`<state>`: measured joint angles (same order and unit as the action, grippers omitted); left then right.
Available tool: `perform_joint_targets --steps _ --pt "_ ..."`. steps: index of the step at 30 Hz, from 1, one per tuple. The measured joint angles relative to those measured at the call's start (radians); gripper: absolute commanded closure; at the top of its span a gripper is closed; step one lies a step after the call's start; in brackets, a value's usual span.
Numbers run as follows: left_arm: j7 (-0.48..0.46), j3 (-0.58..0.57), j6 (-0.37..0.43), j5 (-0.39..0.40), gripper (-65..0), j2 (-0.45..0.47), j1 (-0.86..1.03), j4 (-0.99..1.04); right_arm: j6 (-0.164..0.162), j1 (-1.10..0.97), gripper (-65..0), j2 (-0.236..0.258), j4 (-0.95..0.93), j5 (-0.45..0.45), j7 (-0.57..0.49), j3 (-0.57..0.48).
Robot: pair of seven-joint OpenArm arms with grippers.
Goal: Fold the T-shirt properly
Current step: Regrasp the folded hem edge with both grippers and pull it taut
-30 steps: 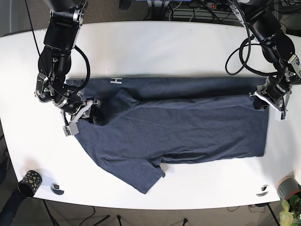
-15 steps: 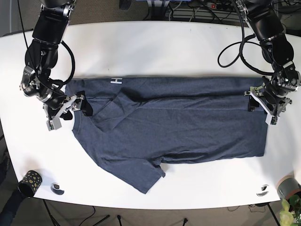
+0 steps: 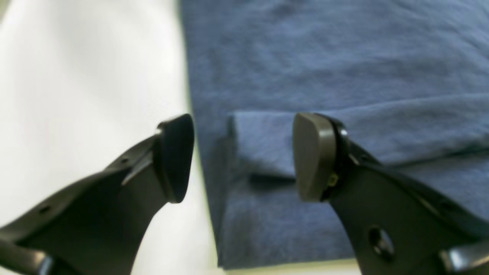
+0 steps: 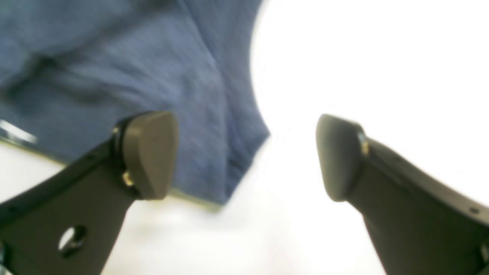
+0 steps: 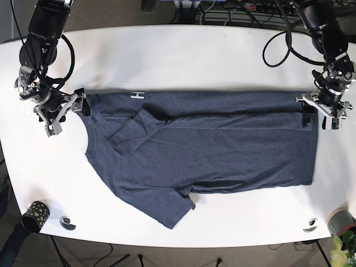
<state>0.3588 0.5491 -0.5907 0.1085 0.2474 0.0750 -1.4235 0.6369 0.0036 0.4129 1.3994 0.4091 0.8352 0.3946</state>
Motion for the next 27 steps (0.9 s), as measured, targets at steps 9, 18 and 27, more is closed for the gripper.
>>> perform_joint_targets --steps 9,18,27 --pt "-0.013 -0.003 -0.003 -0.003 -37.8 -0.013 0.002 0.061 0.053 0.008 -52.6 -0.049 -0.118 -0.043 -0.049 0.085" --pt "-0.016 -0.002 -0.001 -0.004 -37.8 -0.011 0.003 0.088 0.056 -0.004 -52.5 -0.103 -0.111 -0.026 -0.082 0.081" --pt "-0.051 0.0 0.0 0.005 -37.8 -0.01 0.014 0.169 0.056 -0.008 -52.5 -0.138 -0.085 -0.018 -0.055 0.085"
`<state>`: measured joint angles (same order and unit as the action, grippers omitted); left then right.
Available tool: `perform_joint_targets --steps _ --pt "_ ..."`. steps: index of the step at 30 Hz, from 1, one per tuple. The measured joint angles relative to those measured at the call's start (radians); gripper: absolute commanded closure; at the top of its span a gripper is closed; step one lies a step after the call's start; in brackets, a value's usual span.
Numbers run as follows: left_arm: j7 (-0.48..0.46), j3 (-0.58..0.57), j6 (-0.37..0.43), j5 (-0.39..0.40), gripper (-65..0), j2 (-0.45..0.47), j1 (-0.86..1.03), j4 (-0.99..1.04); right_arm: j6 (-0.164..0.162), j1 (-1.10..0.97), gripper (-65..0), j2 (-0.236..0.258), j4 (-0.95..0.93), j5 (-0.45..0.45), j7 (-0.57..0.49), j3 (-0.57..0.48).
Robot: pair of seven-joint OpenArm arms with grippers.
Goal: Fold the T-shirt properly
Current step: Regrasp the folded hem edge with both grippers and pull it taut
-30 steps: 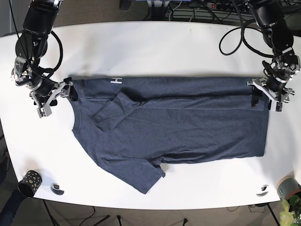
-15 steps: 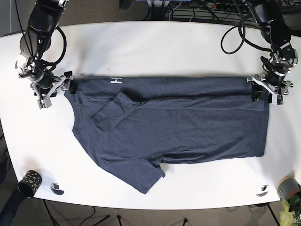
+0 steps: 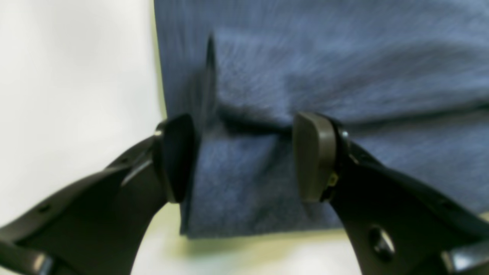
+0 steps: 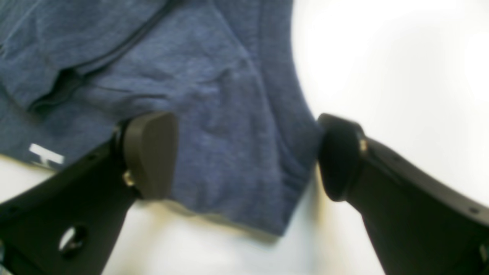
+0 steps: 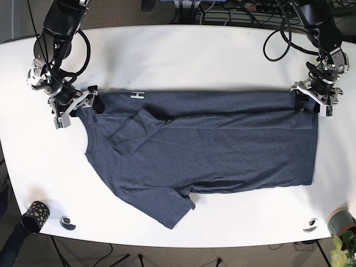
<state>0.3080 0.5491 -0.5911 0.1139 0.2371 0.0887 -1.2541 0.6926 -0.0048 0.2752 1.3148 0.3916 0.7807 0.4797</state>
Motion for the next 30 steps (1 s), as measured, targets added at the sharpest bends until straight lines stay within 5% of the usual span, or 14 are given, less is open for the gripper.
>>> perform_joint_targets --steps 9,14,17,23,30 --pt "-0.005 0.069 -0.005 0.006 -37.5 0.005 0.0 0.031 0.0 -0.036 -52.5 -0.053 0.1 -0.022 0.043 -0.006" --pt "-0.008 0.067 0.0 0.006 -24.3 0.005 0.012 0.029 0.0 -0.037 -50.6 -0.053 0.1 -0.022 0.042 -0.006" --pt "-0.027 0.068 0.0 0.014 -16.4 0.005 0.028 0.027 0.0 -0.037 -40.0 -0.053 0.1 -0.022 0.042 -0.006" --pt "-0.037 0.065 0.0 0.022 -2.8 0.008 0.022 0.047 0.0 -0.037 -7.1 -0.054 0.097 -0.026 0.061 -0.006" --pt "-0.037 0.065 -0.004 0.026 0.0 0.008 0.031 0.044 0.0 -0.042 -4.1 -0.056 0.098 -0.026 0.061 -0.008"
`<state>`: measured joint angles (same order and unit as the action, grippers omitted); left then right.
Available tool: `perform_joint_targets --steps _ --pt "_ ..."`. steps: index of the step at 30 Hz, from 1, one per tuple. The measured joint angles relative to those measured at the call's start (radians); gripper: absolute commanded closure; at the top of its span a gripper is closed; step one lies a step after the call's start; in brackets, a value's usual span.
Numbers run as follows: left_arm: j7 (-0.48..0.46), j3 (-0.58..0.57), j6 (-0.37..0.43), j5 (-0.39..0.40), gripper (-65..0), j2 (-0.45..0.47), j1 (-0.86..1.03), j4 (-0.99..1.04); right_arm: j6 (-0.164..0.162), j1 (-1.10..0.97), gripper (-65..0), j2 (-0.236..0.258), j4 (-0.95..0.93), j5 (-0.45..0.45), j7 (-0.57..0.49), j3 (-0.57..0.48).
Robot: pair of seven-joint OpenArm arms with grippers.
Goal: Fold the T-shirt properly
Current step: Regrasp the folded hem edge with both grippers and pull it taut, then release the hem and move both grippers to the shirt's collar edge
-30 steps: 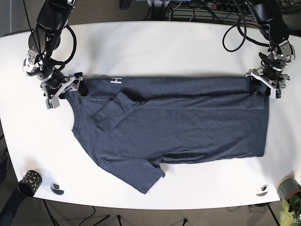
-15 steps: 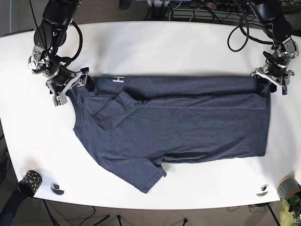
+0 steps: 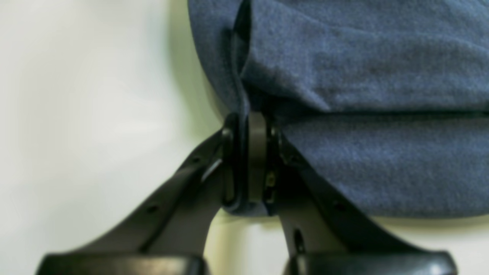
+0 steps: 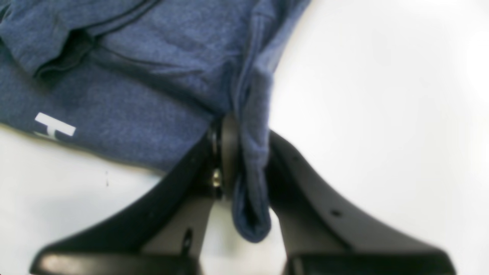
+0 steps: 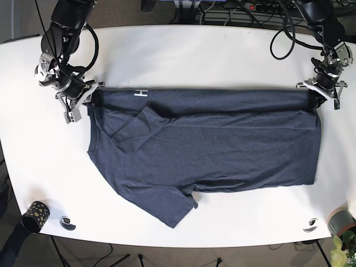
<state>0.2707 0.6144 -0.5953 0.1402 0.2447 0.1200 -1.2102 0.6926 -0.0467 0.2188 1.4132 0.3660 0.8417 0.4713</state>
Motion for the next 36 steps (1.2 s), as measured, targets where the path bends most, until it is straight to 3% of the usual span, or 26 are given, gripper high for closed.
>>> perform_joint_targets --steps 9,14,23,30,33,36 --pt "0.046 -0.001 -0.06 -0.018 0.0 -0.009 0.103 -0.132 -0.001 -0.122 -4.1 0.0 0.166 -0.022 0.024 0.008" --pt "0.126 0.001 -0.061 -0.021 0.0 -0.008 0.146 -0.201 0.0 -0.224 -4.1 0.0 0.269 -0.004 0.018 0.008" --pt "0.133 0.01 -0.068 -0.025 0.0 -0.01 0.306 -0.327 0.004 -0.413 -4.1 -0.048 0.397 -0.003 0.024 0.101" --pt "0.132 0.039 -0.102 -0.028 0.0 -0.031 0.373 -0.364 0.005 -0.48 -4.4 -0.05 0.428 0.003 0.019 0.112" --pt "0.133 0.038 -0.102 -0.028 -1.8 -0.032 0.371 -0.365 0.005 -0.483 -12.7 -0.05 0.428 0.003 0.021 0.112" --pt "0.133 0.037 -0.102 -0.028 -15.0 -0.033 0.368 -0.364 0.004 -0.478 -30.8 -0.049 0.428 0.0 0.022 0.113"
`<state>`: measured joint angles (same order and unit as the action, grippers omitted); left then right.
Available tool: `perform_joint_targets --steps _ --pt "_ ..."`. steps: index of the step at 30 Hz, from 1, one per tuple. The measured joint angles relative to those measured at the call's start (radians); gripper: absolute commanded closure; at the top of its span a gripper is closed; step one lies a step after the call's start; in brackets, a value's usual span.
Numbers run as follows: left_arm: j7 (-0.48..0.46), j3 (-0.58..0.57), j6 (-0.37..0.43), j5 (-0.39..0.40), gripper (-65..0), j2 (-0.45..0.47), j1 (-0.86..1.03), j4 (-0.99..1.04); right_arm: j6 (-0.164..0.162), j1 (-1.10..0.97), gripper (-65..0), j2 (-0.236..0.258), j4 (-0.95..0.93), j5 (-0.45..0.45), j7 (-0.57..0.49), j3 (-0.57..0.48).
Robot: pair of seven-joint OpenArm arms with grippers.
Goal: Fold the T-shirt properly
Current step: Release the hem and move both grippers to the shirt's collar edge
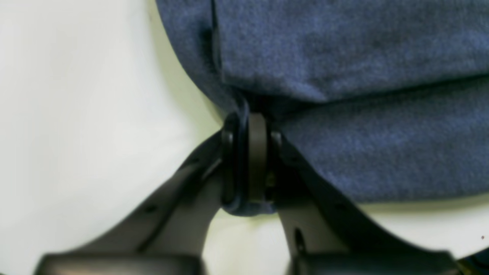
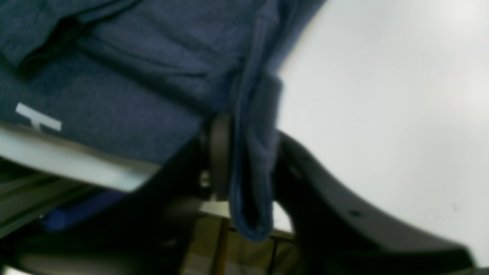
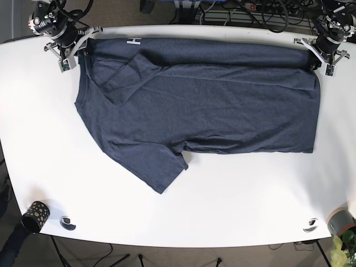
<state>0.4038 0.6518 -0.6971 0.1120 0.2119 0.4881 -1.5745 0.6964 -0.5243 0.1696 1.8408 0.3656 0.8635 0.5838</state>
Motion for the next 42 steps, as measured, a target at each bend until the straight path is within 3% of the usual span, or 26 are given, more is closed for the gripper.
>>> perform_joint_targets --steps 3,5,11,17,21,31,36,42 --pt "0.012 0.0 0.002 0.001 -29.6 0.0 -0.001 -0.002 0.0 0.011 -47.1 -0.001 0.0 0.0 -0.003 0.0" --pt "0.035 0.002 0.005 0.005 -32.1 0.001 -0.005 -0.006 0.0 0.015 -51.8 0.0 0.001 0.001 -0.004 0.004" --pt "0.062 0.002 0.004 0.016 -26.8 0.002 -0.006 -0.018 0.0 0.014 -50.1 0.0 0.007 0.001 -0.007 0.005" --pt "0.1 0.001 0.0 0.006 -27.1 -0.003 -0.032 -0.079 0.0 0.06 -50.3 0.0 0.004 -0.004 0.001 0.005" --pt "0.086 0.0 0.0 0.043 -27.1 0.0 -0.08 -0.095 0.0 0.114 -50.3 0.0 0.004 -0.003 -0.008 0.005" --pt "0.093 0.0 0.0 0.026 -27.1 -0.003 -0.213 -0.08 0.0 0.285 -50.3 0.008 -0.091 -0.019 0.0 0.003" --pt "0.097 -0.005 -0.001 -0.063 -27.1 -0.006 -0.289 -0.031 0.001 0.376 -50.3 0.014 -0.185 -0.019 0.002 -0.003" --pt "0.097 -0.004 0.0 -0.122 -27.1 -0.006 -0.417 0.08 -0.003 0.498 -50.3 0.067 -0.346 -0.019 -0.003 -0.101"
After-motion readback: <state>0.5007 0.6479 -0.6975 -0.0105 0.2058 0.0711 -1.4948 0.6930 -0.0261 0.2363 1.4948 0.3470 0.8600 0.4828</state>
